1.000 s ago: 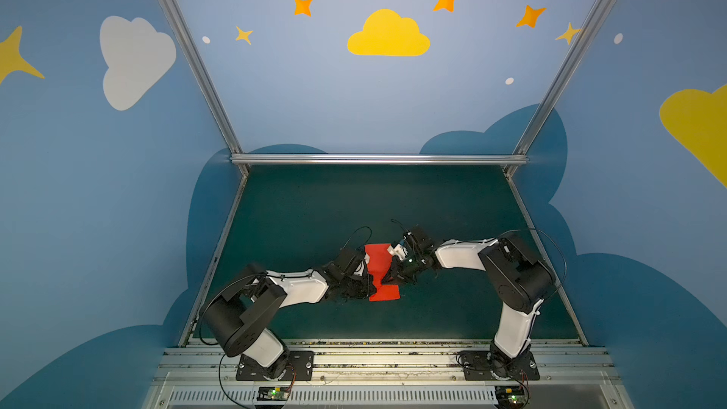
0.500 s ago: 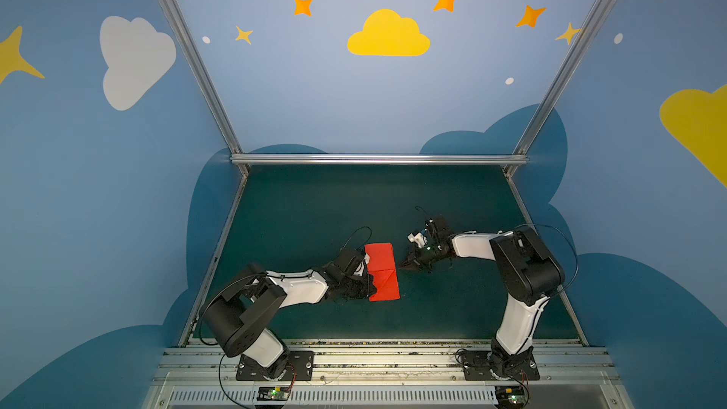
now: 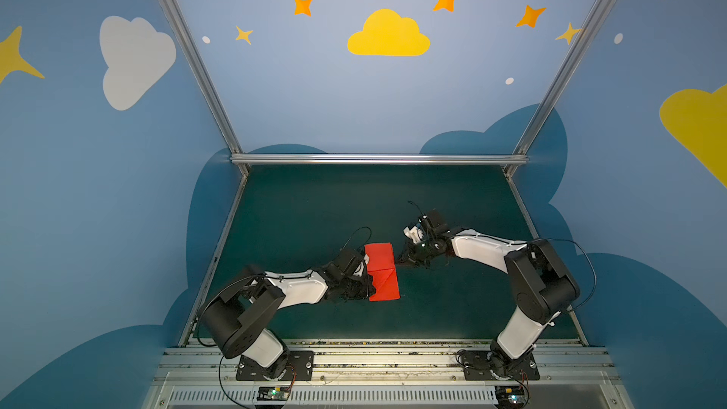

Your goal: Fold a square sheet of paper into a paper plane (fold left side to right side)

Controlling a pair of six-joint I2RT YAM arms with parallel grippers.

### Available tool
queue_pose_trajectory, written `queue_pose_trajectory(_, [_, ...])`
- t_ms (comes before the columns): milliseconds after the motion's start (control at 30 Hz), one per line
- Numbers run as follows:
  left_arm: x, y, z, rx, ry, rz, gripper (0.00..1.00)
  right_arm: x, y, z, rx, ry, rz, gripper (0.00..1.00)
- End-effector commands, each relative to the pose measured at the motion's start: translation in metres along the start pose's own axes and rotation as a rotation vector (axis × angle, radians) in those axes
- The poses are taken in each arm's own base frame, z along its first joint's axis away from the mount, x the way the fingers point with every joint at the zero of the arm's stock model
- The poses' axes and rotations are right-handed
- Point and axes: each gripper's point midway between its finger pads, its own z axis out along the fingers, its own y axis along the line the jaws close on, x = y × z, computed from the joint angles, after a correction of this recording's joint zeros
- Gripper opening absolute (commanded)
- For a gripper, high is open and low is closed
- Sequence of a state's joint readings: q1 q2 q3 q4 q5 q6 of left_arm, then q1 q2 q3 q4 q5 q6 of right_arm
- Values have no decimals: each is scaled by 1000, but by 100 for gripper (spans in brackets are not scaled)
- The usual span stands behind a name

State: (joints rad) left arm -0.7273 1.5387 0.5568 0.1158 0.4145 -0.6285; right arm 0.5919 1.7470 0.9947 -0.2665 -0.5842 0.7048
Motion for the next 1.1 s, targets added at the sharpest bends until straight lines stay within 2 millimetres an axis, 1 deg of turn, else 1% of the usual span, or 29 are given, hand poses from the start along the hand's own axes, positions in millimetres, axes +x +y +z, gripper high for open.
queue_pose_trajectory(0, [16, 19, -2, -85, 55, -19, 4, 5, 3, 18, 30, 28, 7, 0])
queue_pose_trajectory(100, [14, 16, -3, -79, 55, -18, 4, 8, -5, 34, 53, 48, 16, 0])
queue_pose_trajectory(200, [9, 10, -6, -63, 47, -15, 4, 11, -21, 43, 88, 56, 35, 0])
queue_pose_trajectory(233, [6, 5, -8, -52, 44, -10, 4, 13, -26, 45, 99, 60, 42, 0])
queue_pose_trajectory(333, [-5, -11, -15, -22, 25, 10, 4, 17, -37, 49, 116, 69, 57, 0])
queue_pose_trajectory(433, [-16, -24, -19, 1, 10, 31, 4, 20, -41, 49, 121, 69, 64, 0])
queue_pose_trajectory(500, [-23, -30, -17, 11, 8, 42, 3, 21, -43, 49, 125, 68, 67, 0])
queue_pose_trajectory(600, [-29, -35, -9, 20, 21, 50, 4, 22, -43, 49, 124, 69, 70, 0])
queue_pose_trajectory(700, [-29, -31, 3, 18, 41, 44, 4, 22, -42, 49, 118, 72, 78, 0])
queue_pose_trajectory(833, [-18, -16, 14, -4, 67, 19, 4, 22, -40, 50, 99, 76, 92, 0])
queue_pose_trajectory(933, [-7, -3, 15, -17, 75, -4, 4, 22, -37, 49, 79, 78, 102, 0])
queue_pose_trajectory(1067, [8, 10, 12, -27, 82, -35, 4, 20, -36, 49, 61, 77, 117, 0])
